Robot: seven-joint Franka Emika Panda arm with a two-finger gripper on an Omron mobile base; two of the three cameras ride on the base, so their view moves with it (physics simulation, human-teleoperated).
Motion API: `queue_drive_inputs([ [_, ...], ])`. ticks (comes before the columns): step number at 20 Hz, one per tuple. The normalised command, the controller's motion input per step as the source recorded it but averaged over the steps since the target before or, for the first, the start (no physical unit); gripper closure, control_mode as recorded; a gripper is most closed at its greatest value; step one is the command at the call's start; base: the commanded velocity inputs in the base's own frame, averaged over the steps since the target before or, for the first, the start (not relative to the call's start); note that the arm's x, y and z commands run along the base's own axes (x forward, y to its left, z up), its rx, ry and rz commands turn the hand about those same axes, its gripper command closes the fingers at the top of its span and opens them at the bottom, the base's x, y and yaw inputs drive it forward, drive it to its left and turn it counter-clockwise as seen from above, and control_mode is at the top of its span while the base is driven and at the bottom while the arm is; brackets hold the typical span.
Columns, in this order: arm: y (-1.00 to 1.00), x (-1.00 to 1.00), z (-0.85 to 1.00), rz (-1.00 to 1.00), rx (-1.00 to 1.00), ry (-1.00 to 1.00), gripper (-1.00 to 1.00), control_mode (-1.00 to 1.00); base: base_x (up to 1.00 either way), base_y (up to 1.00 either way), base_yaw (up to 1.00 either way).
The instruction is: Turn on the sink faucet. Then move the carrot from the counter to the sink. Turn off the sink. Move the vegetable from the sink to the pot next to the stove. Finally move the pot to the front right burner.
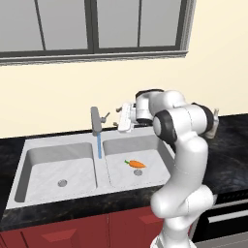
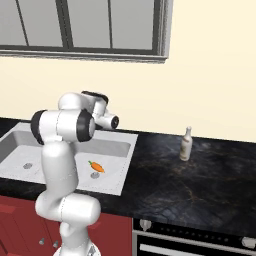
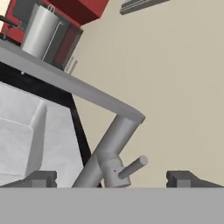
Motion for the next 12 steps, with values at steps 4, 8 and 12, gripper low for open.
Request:
queue_drive_inputs([
  [4, 0.13, 0.23, -0.01, 0.04, 0.0, 0.0, -1.0, -1.0, 0.0, 0.0, 0.0],
  [8, 0.16, 0.27, -0.05, 0.05, 0.0, 0.0, -1.0, -1.0, 0.0, 0.0, 0.0],
  [12, 0.17, 0.33, -0.1, 0.05, 0.0, 0.0, -1.0, -1.0, 0.0, 0.0, 0.0],
])
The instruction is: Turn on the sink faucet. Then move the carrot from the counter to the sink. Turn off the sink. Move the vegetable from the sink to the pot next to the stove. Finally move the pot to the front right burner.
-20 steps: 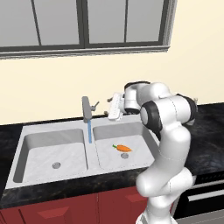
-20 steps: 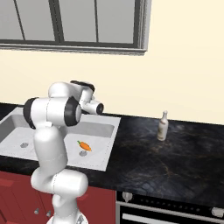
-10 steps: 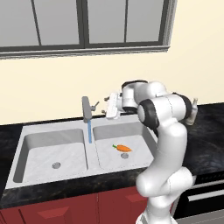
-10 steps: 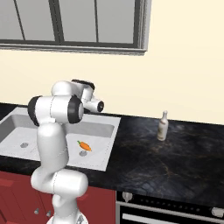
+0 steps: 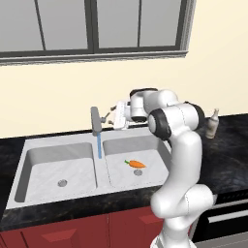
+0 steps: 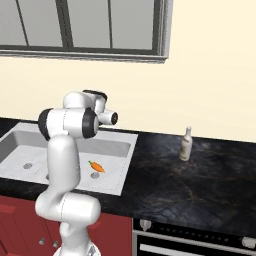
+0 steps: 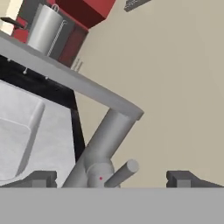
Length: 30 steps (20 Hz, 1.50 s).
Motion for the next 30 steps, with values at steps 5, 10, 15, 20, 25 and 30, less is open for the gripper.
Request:
queue_drive_inputs([
  [5, 0.1, 0.3, -0.16, 0.06, 0.0, 0.0, -1.0, -1.0, 0.0, 0.0, 0.0],
  [10, 0.01, 0.23, -0.12, 0.06, 0.0, 0.0, -1.0, -1.0, 0.0, 0.0, 0.0],
  [15, 0.06, 0.14, -0.05, 0.06, 0.01, 0.0, -1.0, -1.0, 0.0, 0.0, 0.0],
  [20, 0.33, 0.0, 0.0, 0.09, 0.0, 0.0, -1.0, -1.0, 0.0, 0.0, 0.0],
  [25, 0.44, 0.0, 0.0, 0.1, 0.0, 0.0, -1.0, -1.0, 0.0, 0.0, 0.0],
  [30, 0.56, 0.0, 0.0, 0.1, 0.0, 0.0, -1.0, -1.0, 0.0, 0.0, 0.0],
])
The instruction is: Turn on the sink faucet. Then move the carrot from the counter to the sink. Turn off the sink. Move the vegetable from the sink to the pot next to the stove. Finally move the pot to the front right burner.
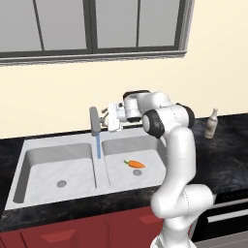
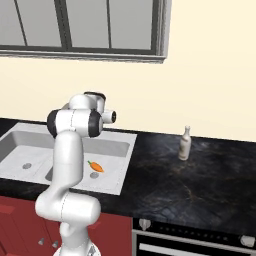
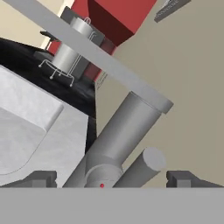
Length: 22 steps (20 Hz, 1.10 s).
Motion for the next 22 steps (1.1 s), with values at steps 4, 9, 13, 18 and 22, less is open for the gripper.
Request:
queue_drive_inputs([
  [4, 0.63, 0.0, 0.0, 0.09, 0.0, 0.0, -1.0, -1.0, 0.0, 0.0, 0.0],
  [9, 0.67, 0.0, 0.0, 0.07, 0.0, 0.0, -1.0, -1.0, 0.0, 0.0, 0.0],
  [13, 0.68, 0.0, 0.0, 0.06, 0.0, 0.0, -1.0, -1.0, 0.0, 0.0, 0.0],
  [18, 0.68, -0.01, 0.06, 0.05, 0.0, 0.0, -1.0, -1.0, 0.0, 0.0, 0.0],
  [22, 0.68, -0.02, 0.08, 0.04, 0.0, 0.0, -1.0, -1.0, 0.0, 0.0, 0.0],
])
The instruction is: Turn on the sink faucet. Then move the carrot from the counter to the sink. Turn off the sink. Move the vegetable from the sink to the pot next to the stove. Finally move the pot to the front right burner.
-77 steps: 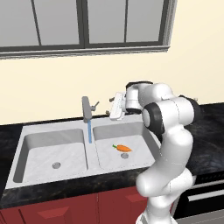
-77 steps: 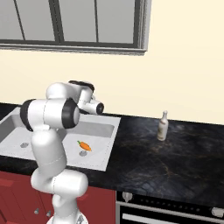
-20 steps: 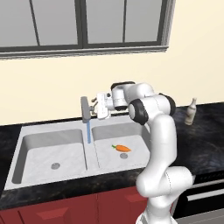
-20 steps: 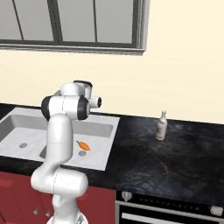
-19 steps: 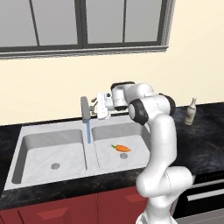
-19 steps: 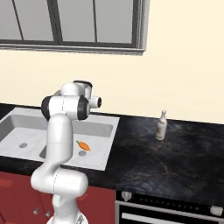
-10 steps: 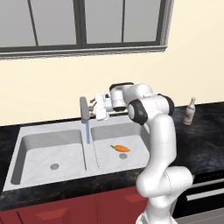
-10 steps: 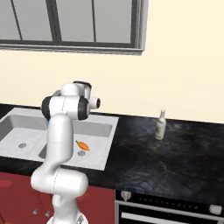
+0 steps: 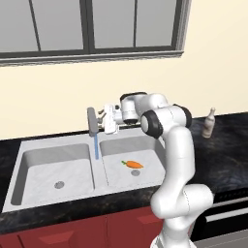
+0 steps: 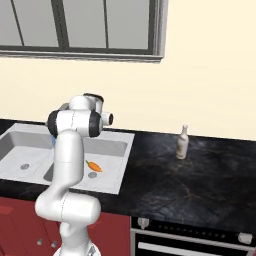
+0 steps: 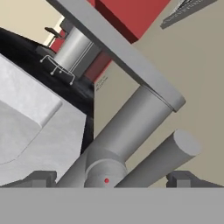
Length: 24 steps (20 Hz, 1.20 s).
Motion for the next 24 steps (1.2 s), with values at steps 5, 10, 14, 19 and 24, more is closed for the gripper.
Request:
queue_drive_inputs([
  [5, 0.68, -0.05, 0.13, 0.04, 0.0, 0.0, -1.0, -1.0, 0.0, 0.0, 0.0],
  [10, 0.68, -0.1, 0.18, 0.03, 0.0, 0.0, -1.0, -1.0, 0.0, 0.0, 0.0],
  [14, 0.65, -0.2, 0.27, 0.0, -0.01, 0.0, -1.0, -1.0, 0.0, 0.0, 0.0],
  [19, 0.66, -0.2, 0.3, 0.0, -0.03, 0.0, -1.0, -1.0, 0.0, 0.0, 0.0],
  [24, 0.64, -0.1, 0.15, 0.0, -0.03, 0.0, -1.0, -1.0, 0.0, 0.0, 0.0],
])
